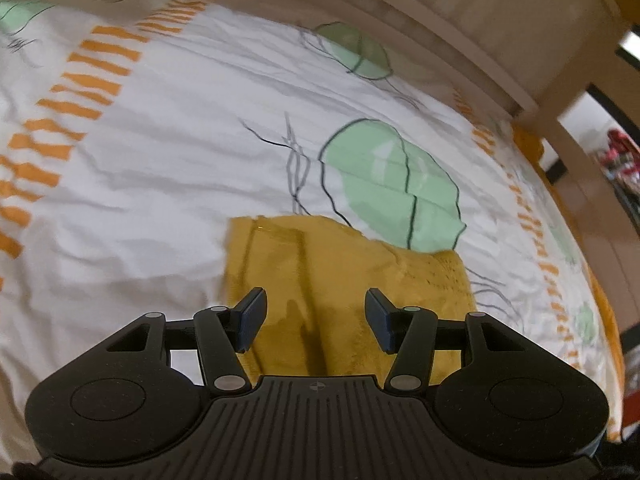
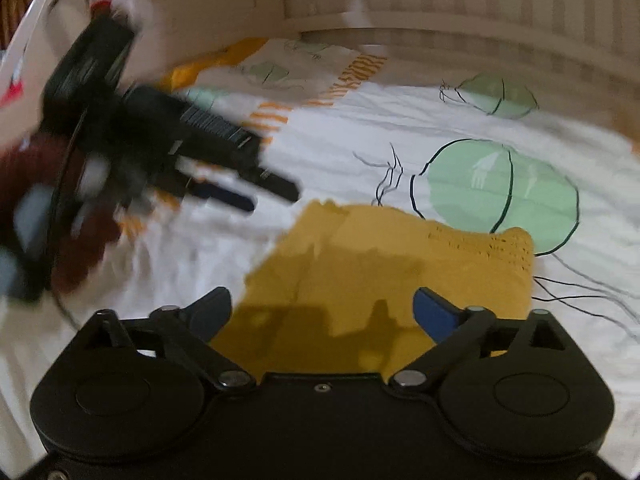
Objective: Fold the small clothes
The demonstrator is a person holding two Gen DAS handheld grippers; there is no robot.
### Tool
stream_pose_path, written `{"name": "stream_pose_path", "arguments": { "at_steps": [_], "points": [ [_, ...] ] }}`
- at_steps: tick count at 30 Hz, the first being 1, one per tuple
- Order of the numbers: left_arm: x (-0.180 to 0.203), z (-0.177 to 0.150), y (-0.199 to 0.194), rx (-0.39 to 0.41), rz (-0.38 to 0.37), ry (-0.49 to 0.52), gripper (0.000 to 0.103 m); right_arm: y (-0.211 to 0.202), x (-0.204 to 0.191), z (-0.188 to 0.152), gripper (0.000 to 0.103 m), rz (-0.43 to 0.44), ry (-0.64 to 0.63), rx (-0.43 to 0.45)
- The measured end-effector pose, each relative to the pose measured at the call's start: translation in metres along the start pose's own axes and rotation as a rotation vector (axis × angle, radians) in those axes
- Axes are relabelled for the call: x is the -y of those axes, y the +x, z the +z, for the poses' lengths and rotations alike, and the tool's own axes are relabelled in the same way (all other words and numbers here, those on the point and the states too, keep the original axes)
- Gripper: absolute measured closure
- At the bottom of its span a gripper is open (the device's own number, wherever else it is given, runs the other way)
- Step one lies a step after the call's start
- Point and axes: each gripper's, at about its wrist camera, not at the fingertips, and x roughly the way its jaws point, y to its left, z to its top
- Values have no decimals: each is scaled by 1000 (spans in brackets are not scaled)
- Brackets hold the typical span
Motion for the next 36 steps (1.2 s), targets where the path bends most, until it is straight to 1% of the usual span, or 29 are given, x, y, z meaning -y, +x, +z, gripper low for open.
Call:
{"name": "stream_pose_path", "arguments": {
  "at_steps": [3, 4, 6, 7, 8, 12, 15, 16, 17, 19, 20, 21, 22, 25, 29, 32, 33, 34, 36],
  "points": [
    [5, -2, 6, -4, -11, 10, 50, 2, -18, -13, 3, -54, -82, -23],
    [6, -3, 8, -7, -14, 9, 50, 1, -23, -17, 6, -52, -106, -20],
    [8, -5, 12, -20, -14, 9, 50, 1, -32, -25, 19, -30, -150, -8],
    [8, -6, 14, -32, -3, 9, 51, 1, -35, -27, 31, -25, -166, -4],
    [9, -6, 16, -41, 5, 11, 51, 3, -37, -29, 35, -19, -188, -5],
    [9, -10, 24, -73, 15, 18, 51, 9, -43, -36, 41, -12, -270, -23],
    [8, -11, 30, -99, -4, 0, 51, 16, -46, -41, 45, -21, -331, -31],
    [8, -11, 33, -106, -14, -8, 51, 15, -48, -44, 51, -29, -354, -33],
    [8, -12, 34, -110, -20, -14, 51, 17, -48, -45, 59, -30, -369, -35],
    [9, -12, 37, -116, -30, -22, 51, 19, -42, -45, 70, -14, -347, -39],
    [9, -12, 39, -120, -37, -23, 51, 20, -37, -44, 83, -1, -321, -43],
    [10, -12, 40, -124, -44, -25, 51, 21, -32, -43, 90, -1, -298, -43],
    [11, -12, 42, -129, -53, -29, 51, 20, -26, -41, 92, -8, -267, -35],
    [11, -14, 48, -144, -64, -47, 51, 9, -4, -39, 92, -18, -136, 12],
    [8, -16, 60, -168, -68, -93, 50, 1, 20, -33, 92, -31, -16, 40],
    [6, -18, 67, -181, -91, -126, 50, -3, 29, -32, 92, -19, 34, 51],
    [6, -18, 70, -181, -101, -135, 45, -4, 30, -32, 92, -17, 37, 53],
    [5, -18, 72, -177, -117, -146, 43, -3, 31, -32, 92, -14, 37, 54],
    [5, -18, 75, -171, -154, -165, 43, -4, 31, -34, 92, -4, 37, 55]
  ]
}}
